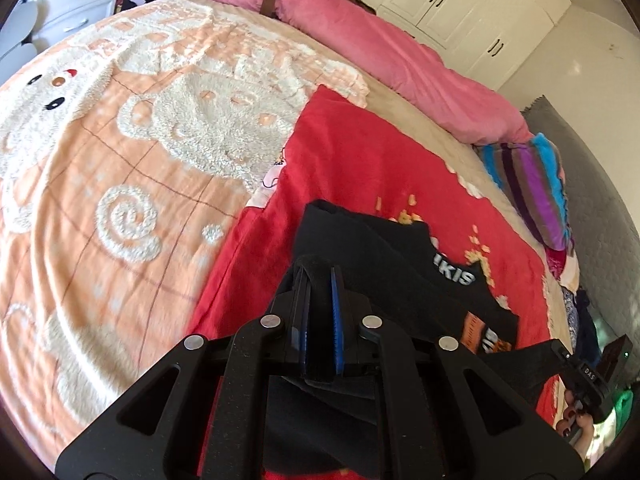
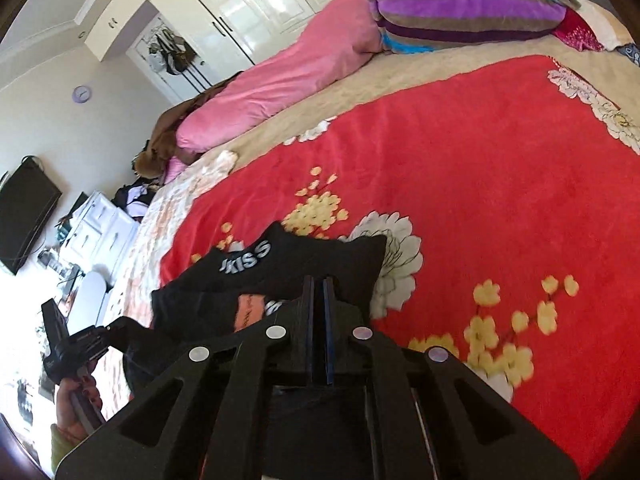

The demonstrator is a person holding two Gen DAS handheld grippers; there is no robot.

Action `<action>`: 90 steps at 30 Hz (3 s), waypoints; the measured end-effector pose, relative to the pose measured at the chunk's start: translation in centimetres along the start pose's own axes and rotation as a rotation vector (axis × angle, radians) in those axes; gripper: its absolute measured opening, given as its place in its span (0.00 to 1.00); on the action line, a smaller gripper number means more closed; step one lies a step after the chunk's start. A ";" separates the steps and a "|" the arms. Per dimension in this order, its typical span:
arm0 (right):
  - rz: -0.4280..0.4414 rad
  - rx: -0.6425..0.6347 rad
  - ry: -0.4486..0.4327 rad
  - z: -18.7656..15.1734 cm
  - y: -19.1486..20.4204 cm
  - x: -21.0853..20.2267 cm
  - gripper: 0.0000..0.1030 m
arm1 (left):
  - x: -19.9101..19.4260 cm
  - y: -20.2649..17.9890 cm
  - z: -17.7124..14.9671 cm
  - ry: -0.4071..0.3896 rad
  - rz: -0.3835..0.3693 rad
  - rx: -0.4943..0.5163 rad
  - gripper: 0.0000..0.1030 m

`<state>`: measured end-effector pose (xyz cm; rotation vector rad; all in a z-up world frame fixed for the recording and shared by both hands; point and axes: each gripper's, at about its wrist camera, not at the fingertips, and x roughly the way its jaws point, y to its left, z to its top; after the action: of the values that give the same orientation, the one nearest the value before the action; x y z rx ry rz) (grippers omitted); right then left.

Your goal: Fold small clothes

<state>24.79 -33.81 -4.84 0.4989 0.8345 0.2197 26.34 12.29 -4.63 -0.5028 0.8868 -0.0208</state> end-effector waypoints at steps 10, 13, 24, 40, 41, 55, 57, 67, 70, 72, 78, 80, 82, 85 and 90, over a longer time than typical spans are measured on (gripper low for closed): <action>-0.111 -0.006 0.035 -0.4 -1.8 2.7 0.13 | 2.7 1.7 0.0 -0.002 -0.048 -0.038 0.05; -0.150 -0.089 -0.035 0.1 -0.8 0.8 0.23 | 2.5 1.6 0.1 -0.011 -0.066 -0.038 0.11; 0.000 -0.865 0.129 -6.8 15.0 1.5 0.48 | 0.5 0.9 0.9 -0.071 -0.011 0.017 0.39; -0.056 -0.943 0.355 -6.2 17.6 8.4 0.05 | -1.9 1.7 2.2 -0.101 0.032 0.065 0.57; -0.059 -0.910 0.338 -5.1 17.6 8.5 0.05 | -1.9 1.8 2.2 -0.100 0.028 0.056 0.57; 0.054 -0.825 0.236 -4.0 17.4 5.3 0.33 | -1.3 2.1 2.1 -0.068 0.023 0.050 0.59; 0.155 -0.862 0.269 -6.4 18.5 4.1 0.41 | -1.4 2.2 2.1 -0.065 0.027 0.050 0.61; 0.025 -1.107 0.293 -10.2 22.1 6.2 0.30 | -1.3 2.3 2.1 -0.061 0.035 0.055 0.63; -0.092 -0.984 0.245 -7.3 20.9 9.0 0.15 | -1.3 2.3 2.2 -0.063 0.036 0.058 0.63; -0.169 -0.864 0.181 -4.9 19.5 9.8 0.19 | -1.2 2.4 2.1 -0.063 0.035 0.056 0.64; -0.185 -0.585 0.065 -1.2 13.6 6.5 0.40 | -0.8 2.7 2.1 -0.050 0.031 0.047 0.64; -0.209 -0.533 0.050 -0.7 11.3 5.4 0.41 | -0.4 2.6 1.9 -0.043 0.023 0.050 0.64; -0.221 -0.463 0.038 -0.3 8.5 4.2 0.42 | 0.0 2.4 1.7 -0.038 0.018 0.058 0.64; -0.226 -0.373 0.025 -0.1 5.5 3.1 0.43 | 0.8 1.7 1.3 -0.026 0.007 0.079 0.64; -0.200 -0.348 0.059 0.5 3.9 4.0 0.49 | 2.1 0.0 0.5 -0.022 0.015 0.154 0.64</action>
<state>27.83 -29.11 -5.16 0.0826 0.8757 0.1904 28.05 12.01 -5.94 -0.3515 0.8603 -0.0691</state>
